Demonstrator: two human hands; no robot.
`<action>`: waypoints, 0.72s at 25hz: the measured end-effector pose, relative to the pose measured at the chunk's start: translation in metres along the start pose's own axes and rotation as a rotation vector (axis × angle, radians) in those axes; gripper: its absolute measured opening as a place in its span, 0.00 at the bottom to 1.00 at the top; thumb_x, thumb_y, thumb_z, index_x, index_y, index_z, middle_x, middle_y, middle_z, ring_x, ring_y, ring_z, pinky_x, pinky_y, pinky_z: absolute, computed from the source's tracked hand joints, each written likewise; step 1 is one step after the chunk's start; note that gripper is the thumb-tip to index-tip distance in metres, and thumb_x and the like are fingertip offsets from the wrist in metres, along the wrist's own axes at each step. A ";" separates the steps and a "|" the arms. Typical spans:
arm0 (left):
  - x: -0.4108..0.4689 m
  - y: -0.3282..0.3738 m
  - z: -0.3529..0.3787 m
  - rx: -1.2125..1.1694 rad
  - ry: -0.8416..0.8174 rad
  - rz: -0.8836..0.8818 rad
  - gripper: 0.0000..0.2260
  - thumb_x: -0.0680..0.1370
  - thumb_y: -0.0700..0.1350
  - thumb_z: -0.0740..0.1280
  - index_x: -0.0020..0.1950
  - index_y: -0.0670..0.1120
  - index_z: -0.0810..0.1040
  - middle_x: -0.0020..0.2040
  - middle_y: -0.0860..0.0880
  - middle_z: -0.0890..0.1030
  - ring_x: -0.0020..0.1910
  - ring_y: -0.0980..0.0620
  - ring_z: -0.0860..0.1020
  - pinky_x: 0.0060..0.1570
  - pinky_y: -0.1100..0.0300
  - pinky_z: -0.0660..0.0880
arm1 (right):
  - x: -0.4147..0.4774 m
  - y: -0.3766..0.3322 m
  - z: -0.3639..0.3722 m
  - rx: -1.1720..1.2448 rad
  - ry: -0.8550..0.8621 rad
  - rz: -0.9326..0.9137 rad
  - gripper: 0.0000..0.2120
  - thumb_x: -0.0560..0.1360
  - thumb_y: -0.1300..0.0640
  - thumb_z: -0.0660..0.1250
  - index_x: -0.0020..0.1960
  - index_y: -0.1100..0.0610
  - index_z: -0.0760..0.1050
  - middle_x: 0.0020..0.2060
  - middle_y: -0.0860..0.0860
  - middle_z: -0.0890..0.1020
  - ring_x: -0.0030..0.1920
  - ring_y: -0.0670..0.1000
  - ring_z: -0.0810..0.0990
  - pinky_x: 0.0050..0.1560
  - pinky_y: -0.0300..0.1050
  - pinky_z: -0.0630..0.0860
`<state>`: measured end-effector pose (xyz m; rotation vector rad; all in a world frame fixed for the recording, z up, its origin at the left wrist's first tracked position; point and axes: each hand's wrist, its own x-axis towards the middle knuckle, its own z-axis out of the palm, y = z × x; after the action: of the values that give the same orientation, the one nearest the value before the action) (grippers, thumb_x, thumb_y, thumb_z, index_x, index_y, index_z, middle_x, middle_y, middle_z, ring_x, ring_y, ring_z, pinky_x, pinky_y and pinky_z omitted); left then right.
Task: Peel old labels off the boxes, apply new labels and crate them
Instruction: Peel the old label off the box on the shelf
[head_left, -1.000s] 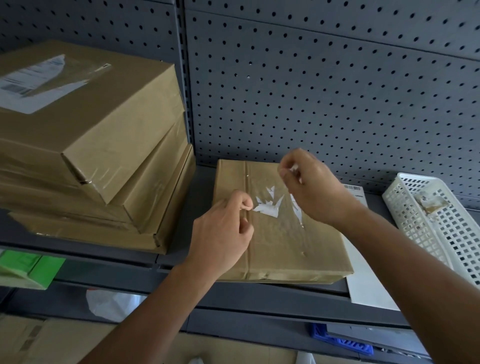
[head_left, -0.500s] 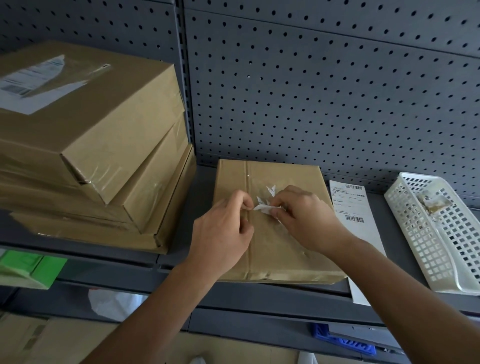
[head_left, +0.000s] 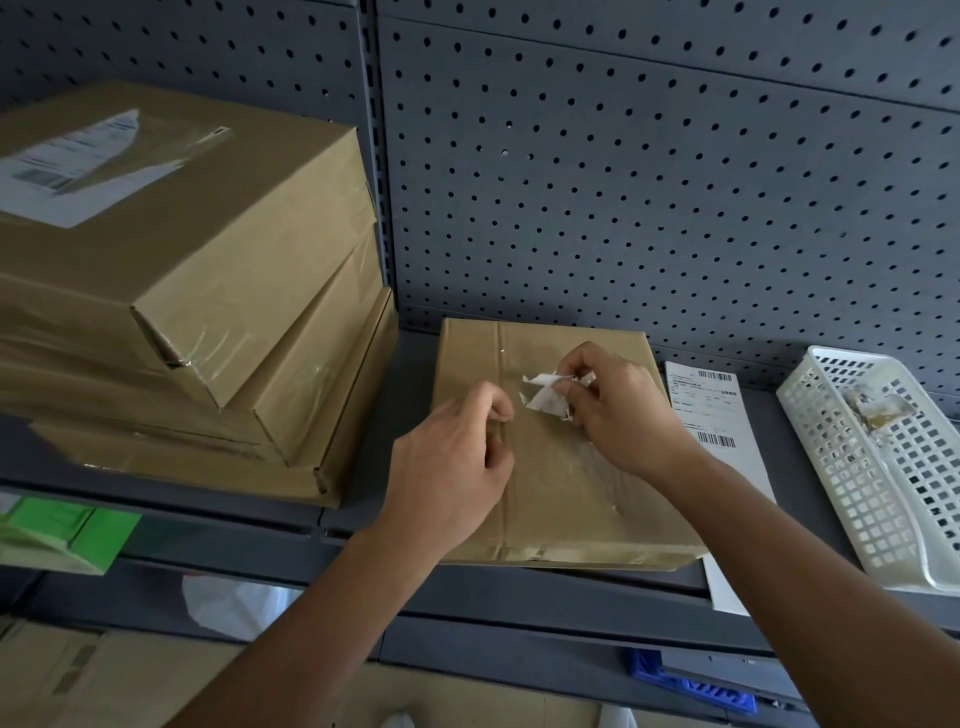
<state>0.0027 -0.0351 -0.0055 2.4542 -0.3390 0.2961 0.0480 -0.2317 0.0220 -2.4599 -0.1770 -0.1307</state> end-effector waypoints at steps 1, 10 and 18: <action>0.000 0.000 0.000 0.002 -0.001 -0.002 0.12 0.76 0.46 0.66 0.56 0.58 0.68 0.52 0.61 0.78 0.45 0.62 0.78 0.41 0.63 0.75 | 0.001 -0.001 0.001 0.000 0.001 0.004 0.03 0.79 0.58 0.64 0.48 0.50 0.74 0.35 0.41 0.77 0.36 0.48 0.78 0.38 0.49 0.77; 0.000 -0.002 0.002 0.063 -0.012 -0.013 0.12 0.77 0.47 0.64 0.56 0.60 0.66 0.52 0.61 0.79 0.44 0.62 0.78 0.41 0.63 0.76 | 0.033 -0.036 -0.067 0.282 0.146 0.050 0.02 0.83 0.59 0.57 0.54 0.55 0.69 0.46 0.53 0.82 0.34 0.51 0.84 0.32 0.50 0.82; 0.001 0.001 -0.002 0.093 -0.027 0.046 0.13 0.77 0.45 0.65 0.59 0.59 0.73 0.51 0.61 0.79 0.45 0.63 0.76 0.40 0.61 0.78 | 0.007 -0.007 -0.064 0.196 0.040 0.139 0.05 0.79 0.59 0.64 0.51 0.51 0.76 0.43 0.48 0.84 0.40 0.46 0.85 0.49 0.48 0.81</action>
<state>0.0033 -0.0344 -0.0027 2.5461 -0.4020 0.3049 0.0504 -0.2659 0.0767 -2.2637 -0.0007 -0.0969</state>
